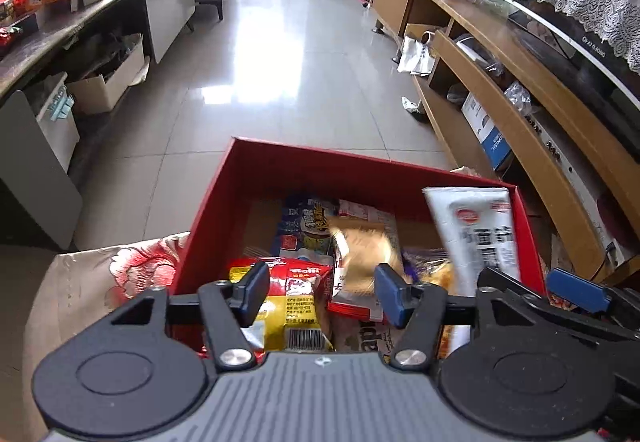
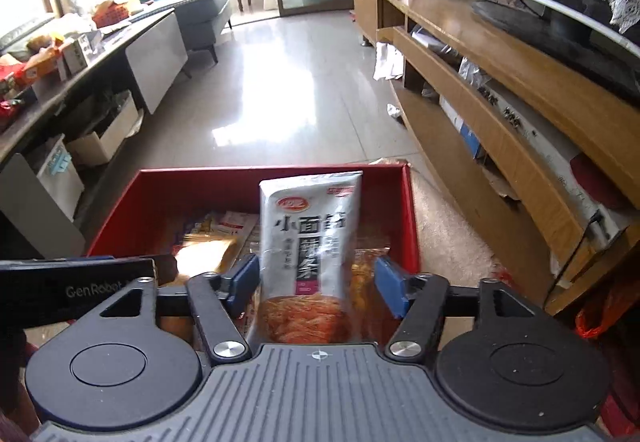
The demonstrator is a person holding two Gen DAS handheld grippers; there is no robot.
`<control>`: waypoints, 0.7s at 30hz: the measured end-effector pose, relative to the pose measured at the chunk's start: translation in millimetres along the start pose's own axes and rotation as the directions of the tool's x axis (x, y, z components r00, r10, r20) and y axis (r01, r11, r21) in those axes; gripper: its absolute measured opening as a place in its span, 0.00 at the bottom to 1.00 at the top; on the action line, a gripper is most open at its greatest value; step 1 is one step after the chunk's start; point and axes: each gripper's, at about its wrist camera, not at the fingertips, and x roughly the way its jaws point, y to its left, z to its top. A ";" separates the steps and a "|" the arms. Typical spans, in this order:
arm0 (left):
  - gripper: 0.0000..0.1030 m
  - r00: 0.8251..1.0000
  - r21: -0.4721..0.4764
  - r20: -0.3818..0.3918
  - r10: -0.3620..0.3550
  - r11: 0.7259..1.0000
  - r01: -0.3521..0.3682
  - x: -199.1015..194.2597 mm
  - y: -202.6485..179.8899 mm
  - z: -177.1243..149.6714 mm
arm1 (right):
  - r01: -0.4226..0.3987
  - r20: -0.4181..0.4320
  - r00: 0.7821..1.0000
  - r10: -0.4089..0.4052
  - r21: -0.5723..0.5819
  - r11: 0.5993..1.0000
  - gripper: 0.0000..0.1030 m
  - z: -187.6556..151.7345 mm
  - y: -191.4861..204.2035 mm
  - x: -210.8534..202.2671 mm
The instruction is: Organize snacks
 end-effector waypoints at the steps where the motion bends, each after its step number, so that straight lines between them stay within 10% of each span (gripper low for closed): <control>1: 0.55 1.000 0.002 0.001 0.002 1.000 -0.002 -1.9 0.4 0.5 | 0.005 0.002 1.000 -0.005 -0.002 1.000 0.73 1.2 0.2 -1.2; 21: 0.68 0.999 0.038 -0.047 0.026 0.999 -0.024 -63.4 11.6 -67.3 | 0.087 -0.051 0.995 -0.089 -0.028 0.996 0.77 -36.0 1.8 -63.9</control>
